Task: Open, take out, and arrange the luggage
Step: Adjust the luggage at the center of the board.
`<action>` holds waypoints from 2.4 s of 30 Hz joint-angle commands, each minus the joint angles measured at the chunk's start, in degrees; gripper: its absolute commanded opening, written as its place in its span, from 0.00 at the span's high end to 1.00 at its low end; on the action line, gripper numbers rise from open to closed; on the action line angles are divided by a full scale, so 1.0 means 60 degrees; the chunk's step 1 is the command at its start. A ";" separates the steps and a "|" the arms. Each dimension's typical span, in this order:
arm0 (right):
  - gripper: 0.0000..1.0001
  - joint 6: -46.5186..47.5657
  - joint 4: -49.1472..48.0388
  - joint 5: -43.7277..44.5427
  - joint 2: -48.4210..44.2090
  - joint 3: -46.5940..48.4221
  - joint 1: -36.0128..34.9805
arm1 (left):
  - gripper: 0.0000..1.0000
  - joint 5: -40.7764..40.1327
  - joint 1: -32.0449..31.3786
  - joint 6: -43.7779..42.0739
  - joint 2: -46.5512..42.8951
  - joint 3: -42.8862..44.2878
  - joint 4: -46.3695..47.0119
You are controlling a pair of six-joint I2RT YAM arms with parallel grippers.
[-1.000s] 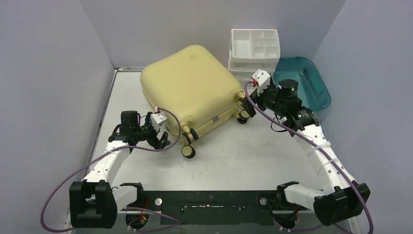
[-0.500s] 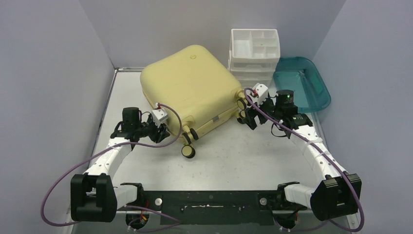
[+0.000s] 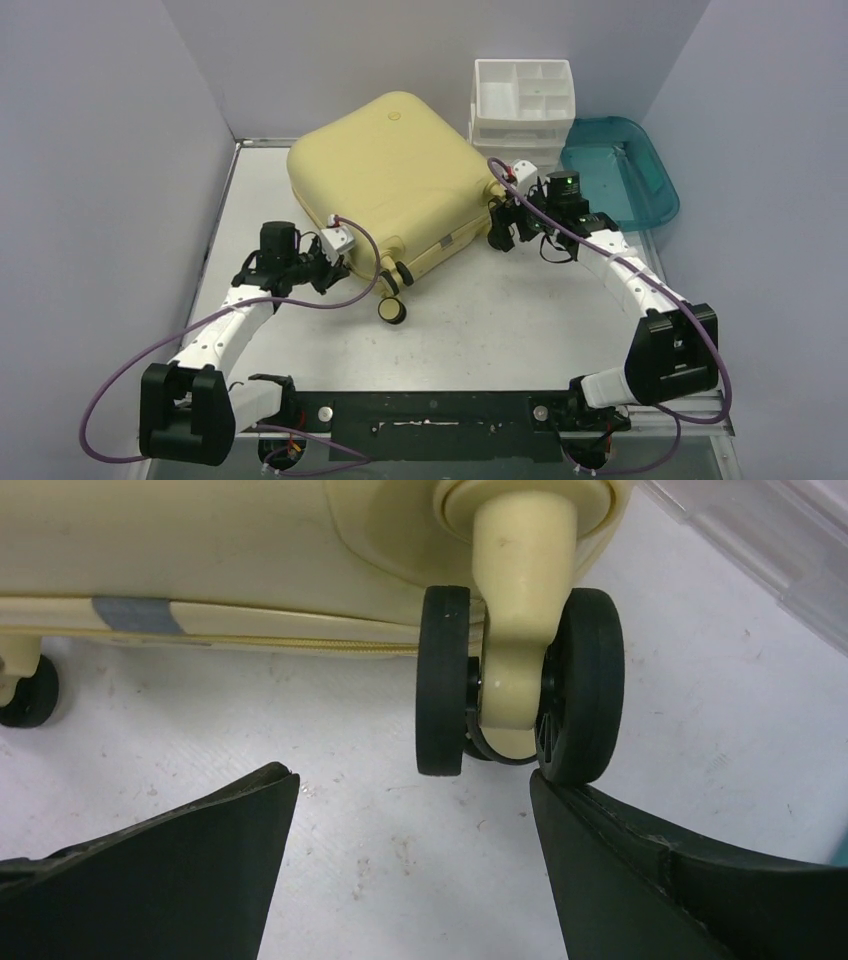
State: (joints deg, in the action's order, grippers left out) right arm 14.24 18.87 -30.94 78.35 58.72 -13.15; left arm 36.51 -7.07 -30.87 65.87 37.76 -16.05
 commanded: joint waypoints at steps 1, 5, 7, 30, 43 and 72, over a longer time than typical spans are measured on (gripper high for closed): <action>0.11 -0.0416 -0.1056 0.0397 0.0938 0.1375 -0.0109 | 1.00 0.0619 -0.0599 0.0043 -0.0776 0.0090 -0.0298; 0.10 -0.0678 -0.0926 0.0325 0.1779 0.2253 -0.0252 | 1.00 0.0521 -0.1129 0.0028 -0.1200 0.0037 -0.0702; 0.10 -0.0727 -0.0880 0.0355 0.2124 0.2595 -0.0396 | 1.00 0.0486 -0.1373 0.0044 -0.1267 0.0041 -0.0906; 0.01 0.0027 0.0787 0.0711 0.2750 0.4758 -0.0913 | 0.25 -0.0250 -0.3533 0.0360 -0.0933 0.2003 -0.2796; 0.00 0.2172 0.2522 -0.0741 -0.1227 0.2178 -0.3069 | 0.03 -0.3837 0.0034 0.2209 -0.1576 0.3831 -0.2104; 0.32 -0.0817 0.0242 0.2185 0.1663 0.3166 -0.1221 | 0.03 -0.3780 0.4985 0.4003 -0.0426 0.4931 -0.0943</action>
State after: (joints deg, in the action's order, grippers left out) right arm 14.85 33.95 -22.87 82.21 69.12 -26.17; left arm 12.71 21.76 -11.44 59.64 64.38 -26.26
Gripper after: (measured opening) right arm 0.707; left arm 0.973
